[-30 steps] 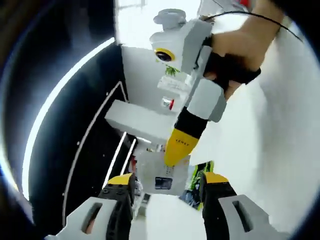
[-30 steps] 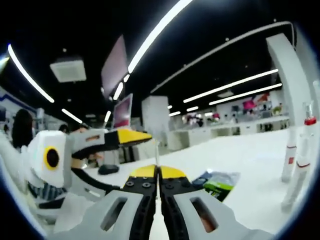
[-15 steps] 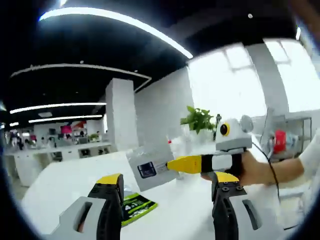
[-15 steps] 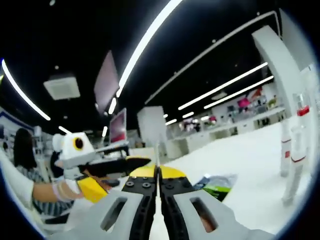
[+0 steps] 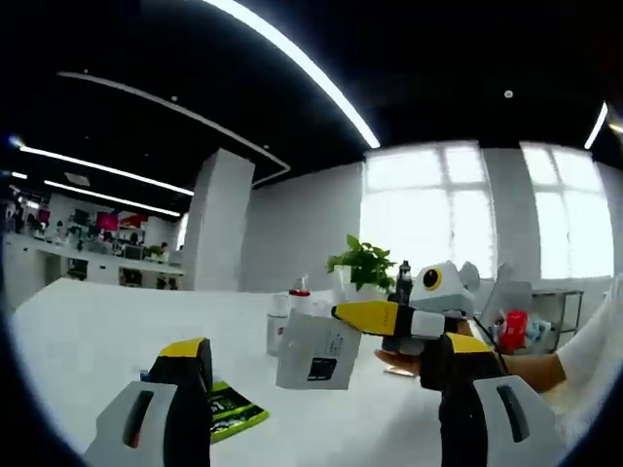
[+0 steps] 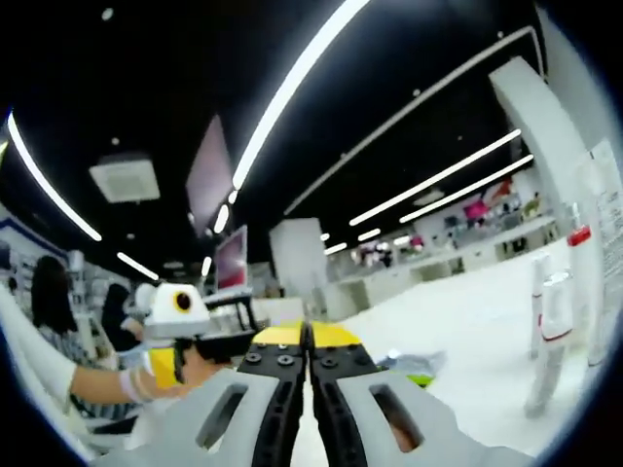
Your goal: Arrange the skincare products in the storage area until every visible bottle or jar stands upright without overlapping.
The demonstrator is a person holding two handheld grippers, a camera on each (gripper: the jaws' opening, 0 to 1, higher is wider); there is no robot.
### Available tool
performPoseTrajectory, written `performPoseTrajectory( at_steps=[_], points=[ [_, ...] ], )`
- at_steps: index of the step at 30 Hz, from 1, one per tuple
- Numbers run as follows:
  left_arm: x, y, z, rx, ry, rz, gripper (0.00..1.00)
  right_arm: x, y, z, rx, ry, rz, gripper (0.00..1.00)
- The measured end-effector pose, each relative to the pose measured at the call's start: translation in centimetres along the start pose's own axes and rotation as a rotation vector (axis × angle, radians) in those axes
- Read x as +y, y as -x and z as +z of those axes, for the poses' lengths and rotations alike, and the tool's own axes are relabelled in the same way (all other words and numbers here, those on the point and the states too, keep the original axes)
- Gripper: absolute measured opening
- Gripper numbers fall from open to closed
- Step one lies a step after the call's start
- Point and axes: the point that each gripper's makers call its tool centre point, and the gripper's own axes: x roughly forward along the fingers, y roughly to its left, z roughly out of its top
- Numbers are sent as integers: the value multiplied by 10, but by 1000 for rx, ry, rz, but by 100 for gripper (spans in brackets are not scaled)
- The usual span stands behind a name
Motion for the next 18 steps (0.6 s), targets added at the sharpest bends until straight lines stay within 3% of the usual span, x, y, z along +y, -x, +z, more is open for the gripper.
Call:
performPoseTrajectory(
  at_steps=[1,4,6,8,10,12,14,16,18],
  points=[
    [7,-4,-6,6,21,14,100,-7,2,-9,42,19,-21,0],
    [12,-11,-17,19,83,-7,96,-10,5,-16,49,0,-3,0],
    [14,-14,-30,70,117,-31,88,-5,5,-11,25,-38,23,0],
    [13,-14,-33,75,105,-56,80,-2,5,-5,0,-58,39,0],
    [2,-10,-30,69,161,-146,70,10,4,7,-62,-122,106,0],
    [-10,-3,-36,92,175,-199,59,18,5,11,-84,-185,163,0],
    [-19,3,-37,98,167,-244,49,31,7,13,-92,-217,238,0],
    [-28,9,-37,91,178,-282,46,42,9,13,-87,-230,289,0],
    [-53,11,-38,95,225,-349,33,48,11,13,-88,-232,313,0]
  ],
)
